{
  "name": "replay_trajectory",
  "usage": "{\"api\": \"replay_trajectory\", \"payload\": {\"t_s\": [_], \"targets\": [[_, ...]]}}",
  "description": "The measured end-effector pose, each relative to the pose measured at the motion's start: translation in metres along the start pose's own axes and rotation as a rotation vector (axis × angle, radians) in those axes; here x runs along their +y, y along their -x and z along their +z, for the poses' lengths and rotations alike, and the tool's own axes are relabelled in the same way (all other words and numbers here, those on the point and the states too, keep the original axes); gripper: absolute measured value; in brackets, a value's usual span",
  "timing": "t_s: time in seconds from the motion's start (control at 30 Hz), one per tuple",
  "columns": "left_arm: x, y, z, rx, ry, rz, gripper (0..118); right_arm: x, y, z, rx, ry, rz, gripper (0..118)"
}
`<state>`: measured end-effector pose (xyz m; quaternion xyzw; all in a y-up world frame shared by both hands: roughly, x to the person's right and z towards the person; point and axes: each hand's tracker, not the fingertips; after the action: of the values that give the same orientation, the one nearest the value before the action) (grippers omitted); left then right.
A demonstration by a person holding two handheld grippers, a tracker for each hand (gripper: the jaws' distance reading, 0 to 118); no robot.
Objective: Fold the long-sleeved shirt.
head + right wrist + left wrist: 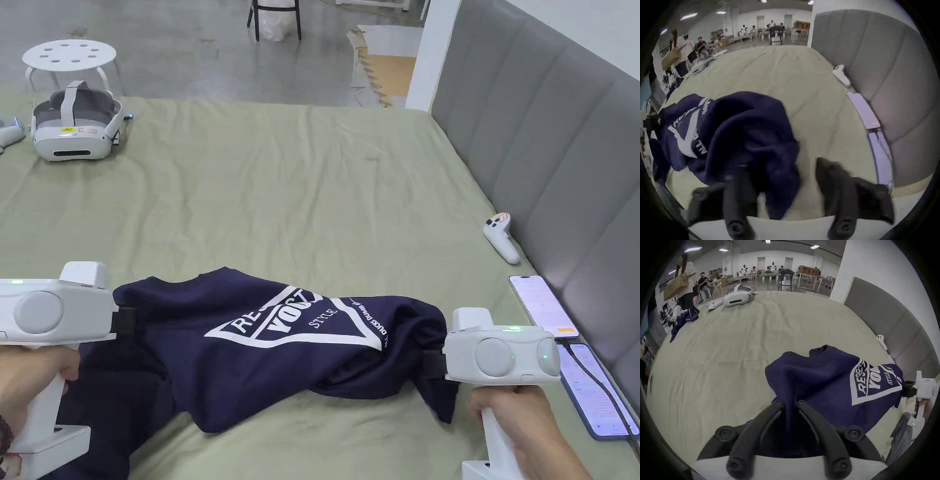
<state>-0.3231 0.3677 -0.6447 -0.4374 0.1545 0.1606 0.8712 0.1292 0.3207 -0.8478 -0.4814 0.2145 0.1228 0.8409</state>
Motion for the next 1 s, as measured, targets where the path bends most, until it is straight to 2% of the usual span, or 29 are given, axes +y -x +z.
{"api": "replay_trajectory", "payload": {"t_s": [0.03, 0.13, 0.23, 0.33, 0.43, 0.53, 0.67, 0.73, 0.8, 0.87, 1.0], "targets": [[0.001, 0.000, 0.002, -0.004, -0.004, 0.007, 12, 0.001, 0.000, 0.000, 0.012, -0.007, 0.002, 5], [0.006, 0.002, 0.020, -0.042, -0.059, 0.050, 12, 0.009, -0.001, 0.029, -0.003, -0.102, 0.023, 5], [0.021, 0.002, 0.052, -0.088, -0.177, 0.081, 12, 0.030, -0.012, 0.075, 0.006, -0.243, 0.002, 5], [0.052, -0.002, 0.092, -0.102, -0.278, 0.056, 12, 0.069, -0.021, 0.123, 0.021, -0.380, 0.017, 5], [0.096, -0.007, 0.129, -0.105, -0.345, 0.022, 12, 0.119, -0.024, 0.176, 0.036, -0.523, 0.050, 5], [0.154, -0.002, 0.159, -0.068, -0.419, 0.012, 12, 0.185, -0.017, 0.229, -0.015, -0.640, 0.115, 5], [0.230, -0.004, 0.202, -0.058, -0.479, 0.037, 12, 0.280, -0.016, 0.290, -0.048, -0.793, 0.099, 5], [0.265, -0.005, 0.218, -0.048, -0.512, 0.055, 11, 0.320, -0.015, 0.315, -0.056, -0.827, 0.081, 5], [0.296, -0.006, 0.229, -0.044, -0.518, 0.065, 11, 0.351, -0.011, 0.337, -0.113, -0.859, 0.106, 5], [0.317, -0.009, 0.232, -0.050, -0.507, 0.074, 11, 0.372, -0.009, 0.348, -0.115, -0.846, 0.099, 5], [0.336, -0.013, 0.218, -0.037, -0.488, 0.091, 11, 0.388, -0.007, 0.334, -0.141, -0.769, 0.111, 5]]}}
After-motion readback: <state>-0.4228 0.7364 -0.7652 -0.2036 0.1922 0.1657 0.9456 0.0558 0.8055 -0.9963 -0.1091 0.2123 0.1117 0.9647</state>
